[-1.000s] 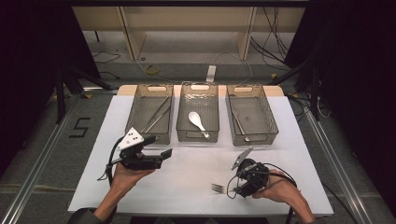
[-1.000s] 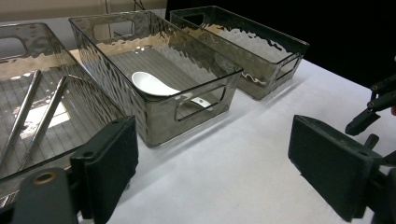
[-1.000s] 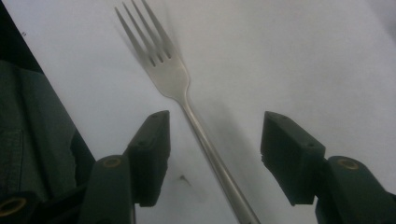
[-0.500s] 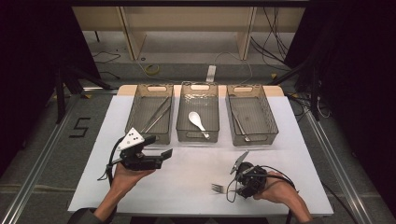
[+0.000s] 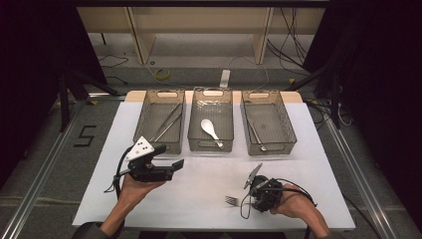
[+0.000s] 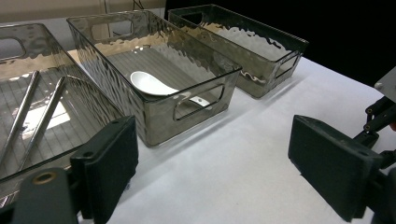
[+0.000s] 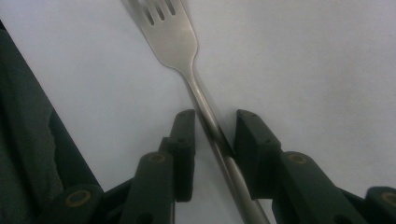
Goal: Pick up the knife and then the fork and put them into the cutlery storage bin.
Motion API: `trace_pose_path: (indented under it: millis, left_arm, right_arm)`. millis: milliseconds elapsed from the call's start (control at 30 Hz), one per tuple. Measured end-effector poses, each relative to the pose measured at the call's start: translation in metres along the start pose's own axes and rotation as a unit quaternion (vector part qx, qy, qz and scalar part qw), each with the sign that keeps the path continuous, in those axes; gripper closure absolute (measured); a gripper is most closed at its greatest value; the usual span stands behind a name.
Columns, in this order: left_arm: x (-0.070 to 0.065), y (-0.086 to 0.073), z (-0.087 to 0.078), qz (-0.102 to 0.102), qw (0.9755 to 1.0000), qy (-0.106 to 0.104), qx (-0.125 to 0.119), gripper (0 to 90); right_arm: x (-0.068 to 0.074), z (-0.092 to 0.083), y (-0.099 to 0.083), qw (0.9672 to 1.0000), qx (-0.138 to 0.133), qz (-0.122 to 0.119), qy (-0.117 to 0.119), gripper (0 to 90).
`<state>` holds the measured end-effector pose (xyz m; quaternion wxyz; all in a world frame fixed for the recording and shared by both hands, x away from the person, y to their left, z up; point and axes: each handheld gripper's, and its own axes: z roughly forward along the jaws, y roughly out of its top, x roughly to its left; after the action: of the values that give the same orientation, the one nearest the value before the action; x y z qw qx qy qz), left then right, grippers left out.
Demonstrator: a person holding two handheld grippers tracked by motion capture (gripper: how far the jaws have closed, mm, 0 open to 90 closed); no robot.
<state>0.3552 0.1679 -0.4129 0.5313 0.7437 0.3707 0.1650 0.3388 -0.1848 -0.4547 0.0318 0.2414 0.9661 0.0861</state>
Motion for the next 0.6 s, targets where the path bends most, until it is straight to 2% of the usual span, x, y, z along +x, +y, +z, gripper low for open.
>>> trace_pose_path:
  millis: [367,600]
  left_arm:
    - [-0.0007,0.0000,0.0002,0.001,1.0000,0.000,0.000,15.5]
    - [-0.0009,-0.0001,0.0003,0.001,1.0000,0.000,0.000,15.5]
  right_arm:
    - [0.0024,0.0004,0.0014,0.9999,0.004,-0.008,-0.005,74.0]
    - [0.0040,0.0005,0.0018,0.9999,0.005,-0.014,-0.001,80.4]
